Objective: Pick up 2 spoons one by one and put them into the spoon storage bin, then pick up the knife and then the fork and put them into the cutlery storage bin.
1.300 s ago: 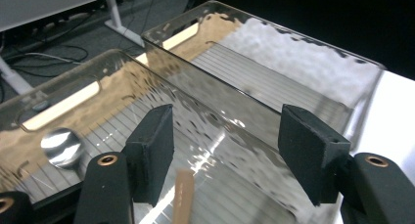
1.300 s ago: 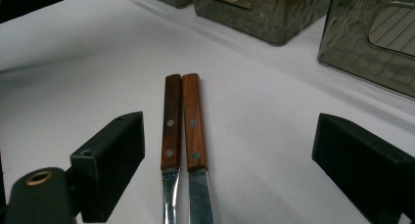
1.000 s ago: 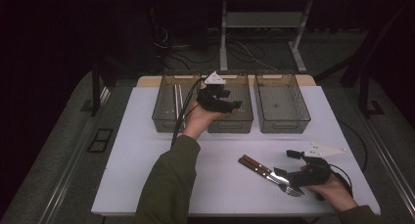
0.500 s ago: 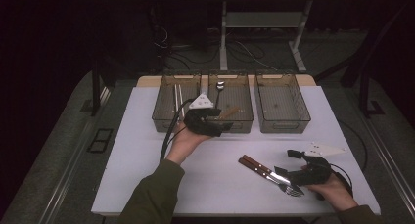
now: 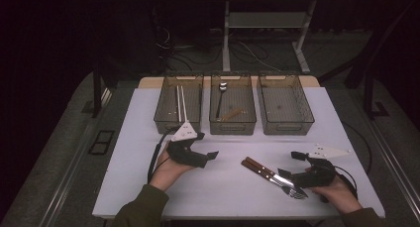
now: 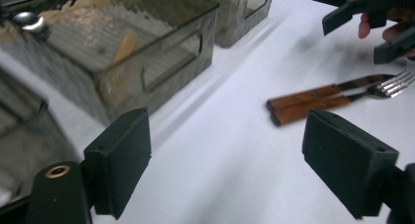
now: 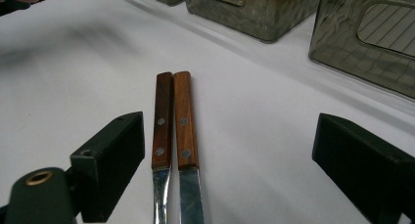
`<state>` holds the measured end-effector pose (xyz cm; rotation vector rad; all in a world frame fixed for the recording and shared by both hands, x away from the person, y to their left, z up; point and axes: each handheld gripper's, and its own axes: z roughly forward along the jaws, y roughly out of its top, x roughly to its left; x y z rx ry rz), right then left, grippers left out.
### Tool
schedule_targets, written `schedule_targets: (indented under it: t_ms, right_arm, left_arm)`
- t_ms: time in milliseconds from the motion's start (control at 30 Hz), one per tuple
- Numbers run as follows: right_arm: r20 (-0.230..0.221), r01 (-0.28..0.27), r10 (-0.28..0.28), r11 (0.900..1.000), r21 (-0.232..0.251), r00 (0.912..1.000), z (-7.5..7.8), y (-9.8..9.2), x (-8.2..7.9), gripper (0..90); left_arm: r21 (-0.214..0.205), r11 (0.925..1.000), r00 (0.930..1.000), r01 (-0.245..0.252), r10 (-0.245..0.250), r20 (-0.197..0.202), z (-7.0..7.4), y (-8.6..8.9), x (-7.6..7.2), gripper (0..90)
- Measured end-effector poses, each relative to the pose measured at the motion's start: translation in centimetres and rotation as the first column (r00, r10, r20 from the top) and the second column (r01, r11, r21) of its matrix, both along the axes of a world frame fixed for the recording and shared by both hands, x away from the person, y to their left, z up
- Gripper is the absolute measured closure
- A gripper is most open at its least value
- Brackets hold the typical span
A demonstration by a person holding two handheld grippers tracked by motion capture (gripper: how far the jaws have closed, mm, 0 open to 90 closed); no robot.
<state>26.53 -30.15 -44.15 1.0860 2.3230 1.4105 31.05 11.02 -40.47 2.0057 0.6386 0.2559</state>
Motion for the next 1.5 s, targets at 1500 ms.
schedule_targets:
  t_ms: [1500]
  right_arm:
    - [-0.096, -0.111, 0.097, 0.9804, -0.162, 0.9907, 2.8, 2.8, 1.3, 29.9]
  left_arm:
    - [-0.003, 0.9992, 0.9981, -0.041, 0.041, -0.047, -2.4, 4.4, -4.2, 0.0]
